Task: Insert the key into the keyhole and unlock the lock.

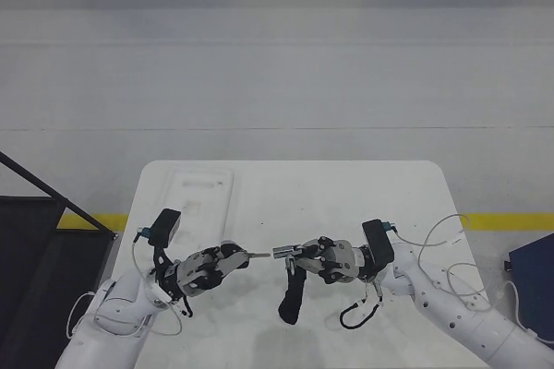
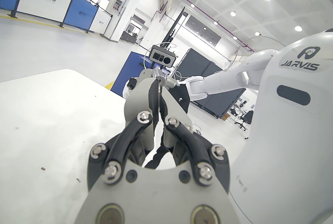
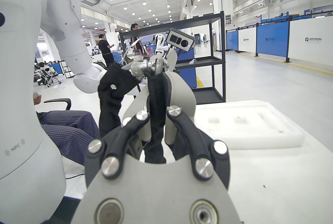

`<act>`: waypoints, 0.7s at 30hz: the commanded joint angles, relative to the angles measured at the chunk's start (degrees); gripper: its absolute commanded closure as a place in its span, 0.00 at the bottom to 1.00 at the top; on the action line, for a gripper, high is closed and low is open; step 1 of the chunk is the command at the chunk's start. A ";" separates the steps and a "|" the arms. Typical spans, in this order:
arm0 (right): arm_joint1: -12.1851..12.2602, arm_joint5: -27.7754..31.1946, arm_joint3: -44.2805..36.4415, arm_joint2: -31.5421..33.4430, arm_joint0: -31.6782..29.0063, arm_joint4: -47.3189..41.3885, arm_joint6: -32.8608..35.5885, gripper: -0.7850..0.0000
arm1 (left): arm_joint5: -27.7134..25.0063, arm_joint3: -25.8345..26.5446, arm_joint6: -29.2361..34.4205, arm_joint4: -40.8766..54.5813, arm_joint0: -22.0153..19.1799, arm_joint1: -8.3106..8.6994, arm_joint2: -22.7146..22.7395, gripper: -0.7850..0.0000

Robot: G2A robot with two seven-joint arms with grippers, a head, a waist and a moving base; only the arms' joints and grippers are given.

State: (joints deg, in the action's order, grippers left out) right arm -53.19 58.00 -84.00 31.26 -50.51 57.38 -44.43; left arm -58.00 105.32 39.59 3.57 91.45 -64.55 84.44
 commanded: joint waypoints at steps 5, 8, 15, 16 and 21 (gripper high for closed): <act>0.00 0.00 0.00 0.00 0.00 0.00 0.00 1.00 | 0.00 0.00 -1.03 -0.80 -0.49 0.21 -0.75 1.00; 0.00 0.00 0.00 0.00 0.00 0.00 0.00 1.00 | 0.00 -0.15 -1.86 -1.16 -0.53 0.30 -0.83 1.00; 0.00 0.00 0.00 0.00 0.00 0.00 0.00 1.00 | 0.00 -0.12 -2.95 -1.76 -0.18 0.62 -0.79 1.00; 0.00 0.00 0.00 0.00 0.00 0.00 0.00 1.00 | 0.00 -0.10 -3.01 -1.89 -0.19 0.68 -0.82 1.00; 0.00 0.00 0.00 0.00 0.00 0.00 0.00 1.00 | 0.00 0.02 -3.28 -3.09 -0.72 0.86 -1.55 1.00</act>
State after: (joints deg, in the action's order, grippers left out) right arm -53.19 58.00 -84.00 31.26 -50.51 57.37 -44.43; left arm -58.00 105.37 36.45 0.70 90.85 -63.70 83.03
